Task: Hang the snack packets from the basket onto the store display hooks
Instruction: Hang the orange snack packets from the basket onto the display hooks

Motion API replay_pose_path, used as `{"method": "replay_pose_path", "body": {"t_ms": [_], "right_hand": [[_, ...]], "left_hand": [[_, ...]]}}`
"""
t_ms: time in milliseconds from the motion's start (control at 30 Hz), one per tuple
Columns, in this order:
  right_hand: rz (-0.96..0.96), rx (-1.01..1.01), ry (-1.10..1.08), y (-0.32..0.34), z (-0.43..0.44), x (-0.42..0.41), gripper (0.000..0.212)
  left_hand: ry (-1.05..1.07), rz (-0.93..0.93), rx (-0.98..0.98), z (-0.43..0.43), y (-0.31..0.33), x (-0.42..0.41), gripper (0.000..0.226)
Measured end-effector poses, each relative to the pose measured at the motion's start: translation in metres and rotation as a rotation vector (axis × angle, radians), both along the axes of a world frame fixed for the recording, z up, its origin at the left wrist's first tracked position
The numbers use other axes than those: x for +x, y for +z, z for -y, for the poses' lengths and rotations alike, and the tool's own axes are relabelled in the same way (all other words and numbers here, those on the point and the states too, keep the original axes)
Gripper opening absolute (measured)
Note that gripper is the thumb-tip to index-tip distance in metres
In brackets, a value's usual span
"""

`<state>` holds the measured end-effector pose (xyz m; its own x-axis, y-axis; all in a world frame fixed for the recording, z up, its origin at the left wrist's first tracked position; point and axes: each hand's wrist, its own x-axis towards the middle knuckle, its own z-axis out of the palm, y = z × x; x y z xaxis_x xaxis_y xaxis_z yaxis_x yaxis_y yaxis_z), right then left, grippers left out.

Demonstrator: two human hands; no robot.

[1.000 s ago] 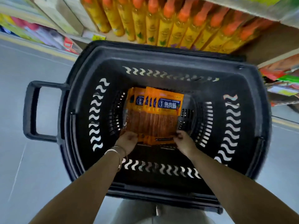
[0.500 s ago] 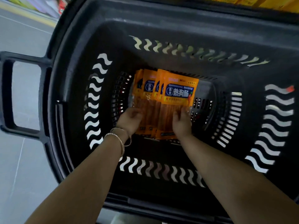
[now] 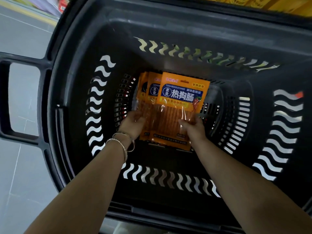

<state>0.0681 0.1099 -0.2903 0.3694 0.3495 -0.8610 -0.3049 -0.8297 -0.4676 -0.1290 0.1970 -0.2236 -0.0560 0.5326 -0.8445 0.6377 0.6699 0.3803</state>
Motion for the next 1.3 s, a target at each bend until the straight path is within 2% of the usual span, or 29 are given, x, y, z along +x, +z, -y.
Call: {"method": "replay_pose_path", "body": {"t_ms": [67,200,267,367,433,533,667,800,900,967,1100,1167,1200,1300], "right_hand": [[-0.149,-0.025,-0.006,0.011,0.005,0.003,0.043],[-0.370,-0.016,0.106,0.035,0.007,0.008,0.046],[-0.473,0.027,0.173,0.045,0.002,0.007,0.050],[-0.538,0.074,0.233,0.051,-0.010,0.000,0.053],[-0.430,0.086,0.216,0.047,-0.017,-0.003,0.049],[-0.080,0.007,0.213,0.022,-0.015,0.007,0.055],[0.071,-0.014,0.332,-0.009,-0.007,0.017,0.052],[0.143,-0.057,0.425,-0.023,-0.012,-0.004,0.061],[0.240,-0.022,0.325,-0.024,-0.008,-0.014,0.068],[0.207,-0.007,0.257,-0.025,-0.008,-0.012,0.077],[0.139,-0.154,0.123,-0.027,-0.014,-0.004,0.096],[0.108,-0.145,0.075,-0.028,-0.011,0.001,0.100],[0.082,-0.116,0.045,-0.027,-0.009,0.003,0.093],[0.030,-0.044,-0.069,-0.009,0.004,0.013,0.048]], "left_hand": [[-0.002,0.045,-0.003,0.000,0.004,0.002,0.045],[-0.027,0.200,-0.014,0.001,0.011,0.006,0.042],[-0.082,0.221,-0.060,0.001,0.014,0.007,0.046],[-0.011,0.245,-0.058,0.000,0.013,0.005,0.031],[0.106,0.223,-0.016,-0.003,0.013,0.003,0.021],[0.106,0.083,0.038,-0.006,0.014,-0.005,0.022],[0.126,-0.002,0.059,-0.004,0.013,-0.008,0.021],[0.161,0.017,0.043,-0.005,0.012,-0.006,0.027],[0.150,-0.009,0.048,-0.005,0.009,-0.009,0.030],[0.164,-0.005,0.048,-0.004,0.009,-0.008,0.028],[0.164,0.023,0.048,-0.006,0.007,-0.004,0.019],[0.155,0.024,0.039,-0.006,0.007,-0.003,0.013],[0.153,0.023,0.031,-0.006,0.008,-0.003,0.012],[0.151,0.040,0.012,-0.005,0.015,-0.001,0.010]]}}
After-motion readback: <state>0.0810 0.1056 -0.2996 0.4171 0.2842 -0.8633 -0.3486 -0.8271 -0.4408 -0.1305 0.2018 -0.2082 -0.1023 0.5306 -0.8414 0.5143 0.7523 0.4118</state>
